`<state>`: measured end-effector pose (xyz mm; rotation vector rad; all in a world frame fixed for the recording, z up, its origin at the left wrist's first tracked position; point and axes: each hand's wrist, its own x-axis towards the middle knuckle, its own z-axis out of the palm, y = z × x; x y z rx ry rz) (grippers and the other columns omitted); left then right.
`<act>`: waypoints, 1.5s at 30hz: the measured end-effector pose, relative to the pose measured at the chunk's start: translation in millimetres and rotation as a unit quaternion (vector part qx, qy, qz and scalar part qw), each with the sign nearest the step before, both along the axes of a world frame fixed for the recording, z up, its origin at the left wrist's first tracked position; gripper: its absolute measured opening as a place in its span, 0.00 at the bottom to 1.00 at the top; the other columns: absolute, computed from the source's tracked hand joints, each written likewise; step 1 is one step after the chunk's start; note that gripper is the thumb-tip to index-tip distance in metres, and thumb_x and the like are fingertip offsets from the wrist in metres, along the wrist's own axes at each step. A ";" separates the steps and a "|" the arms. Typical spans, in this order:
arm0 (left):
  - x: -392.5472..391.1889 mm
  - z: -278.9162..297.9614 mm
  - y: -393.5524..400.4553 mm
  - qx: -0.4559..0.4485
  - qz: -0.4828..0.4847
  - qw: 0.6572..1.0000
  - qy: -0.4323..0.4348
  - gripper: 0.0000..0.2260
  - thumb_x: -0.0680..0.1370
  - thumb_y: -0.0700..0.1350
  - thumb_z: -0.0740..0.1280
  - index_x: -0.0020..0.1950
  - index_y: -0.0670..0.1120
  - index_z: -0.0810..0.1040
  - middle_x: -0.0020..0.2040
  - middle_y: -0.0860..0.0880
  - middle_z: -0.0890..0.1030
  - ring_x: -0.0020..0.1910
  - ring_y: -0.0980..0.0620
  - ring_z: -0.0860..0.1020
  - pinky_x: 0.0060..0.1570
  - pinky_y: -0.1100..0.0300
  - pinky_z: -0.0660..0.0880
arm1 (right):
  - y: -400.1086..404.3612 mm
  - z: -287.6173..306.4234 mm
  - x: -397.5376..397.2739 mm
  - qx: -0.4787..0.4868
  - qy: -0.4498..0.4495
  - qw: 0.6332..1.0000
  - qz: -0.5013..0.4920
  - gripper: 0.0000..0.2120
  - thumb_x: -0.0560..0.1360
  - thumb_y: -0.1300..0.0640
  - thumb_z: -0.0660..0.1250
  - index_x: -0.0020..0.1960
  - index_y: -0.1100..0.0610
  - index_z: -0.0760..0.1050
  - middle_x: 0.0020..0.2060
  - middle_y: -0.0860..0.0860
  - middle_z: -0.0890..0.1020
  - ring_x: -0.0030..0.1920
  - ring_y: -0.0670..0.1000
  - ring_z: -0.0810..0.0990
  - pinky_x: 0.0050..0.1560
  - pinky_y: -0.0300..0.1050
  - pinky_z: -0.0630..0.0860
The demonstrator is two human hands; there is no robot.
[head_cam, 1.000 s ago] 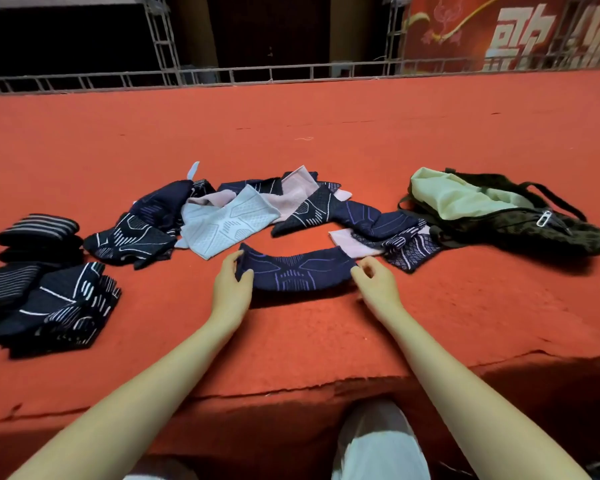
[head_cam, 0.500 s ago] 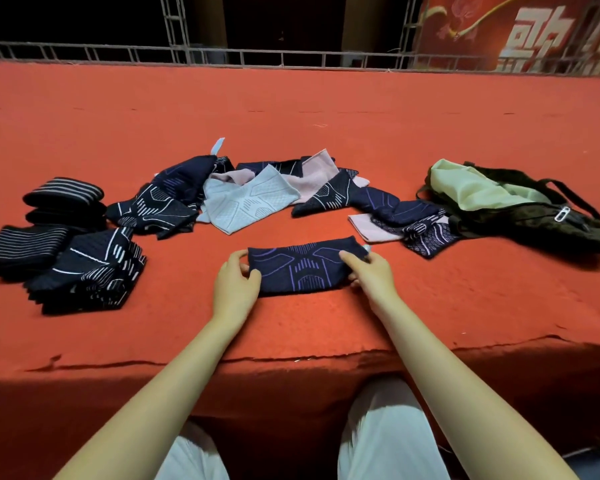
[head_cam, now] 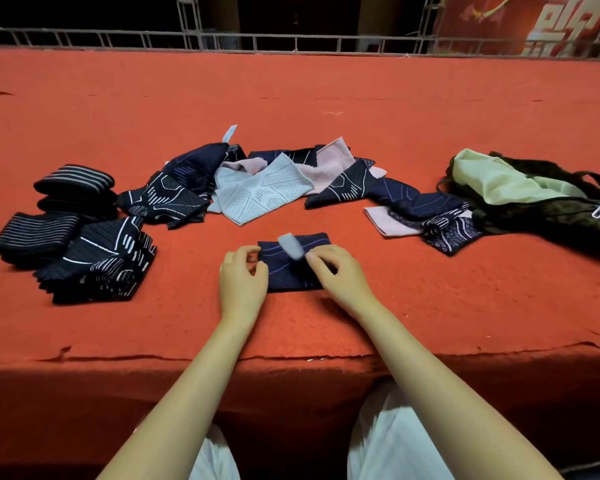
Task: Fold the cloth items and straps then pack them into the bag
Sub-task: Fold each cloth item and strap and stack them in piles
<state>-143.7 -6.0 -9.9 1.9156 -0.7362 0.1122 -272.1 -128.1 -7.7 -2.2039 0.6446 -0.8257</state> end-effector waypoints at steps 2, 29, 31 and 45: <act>-0.2 -0.8 0.8 0.000 0.010 1.000 -0.020 0.12 0.73 0.38 0.64 0.54 0.46 0.79 0.49 0.47 0.77 0.49 0.47 0.76 0.52 0.58 0.70 | 1.4 1.1 -0.5 0.026 0.007 1.000 0.011 0.21 0.76 0.43 0.55 0.44 0.52 0.84 0.46 0.46 0.83 0.54 0.46 0.76 0.57 0.38 0.68; 1.9 24.0 -40.5 0.024 -0.091 0.983 0.159 0.14 0.76 0.37 0.62 0.60 0.46 0.78 0.48 0.47 0.80 0.41 0.54 0.74 0.42 0.59 0.70 | -4.2 -0.5 2.5 0.045 0.007 0.997 -0.058 0.16 0.73 0.56 0.67 0.61 0.55 0.76 0.55 0.51 0.79 0.55 0.50 0.77 0.60 0.43 0.71; 8.8 20.2 -34.5 0.031 -0.076 0.984 0.160 0.14 0.75 0.38 0.63 0.59 0.47 0.78 0.39 0.51 0.77 0.35 0.55 0.72 0.37 0.58 0.71 | -3.7 -1.9 3.8 0.028 0.021 0.998 -0.060 0.17 0.73 0.53 0.68 0.61 0.54 0.76 0.54 0.51 0.79 0.56 0.51 0.76 0.60 0.44 0.70; 9.5 -3.5 -19.2 0.088 -0.020 0.996 0.015 0.25 0.71 0.38 0.66 0.68 0.48 0.71 0.57 0.44 0.75 0.58 0.44 0.71 0.64 0.52 0.67 | -5.9 3.0 16.8 0.012 0.130 0.982 -0.135 0.19 0.79 0.46 0.57 0.60 0.55 0.78 0.59 0.53 0.78 0.62 0.56 0.70 0.63 0.49 0.64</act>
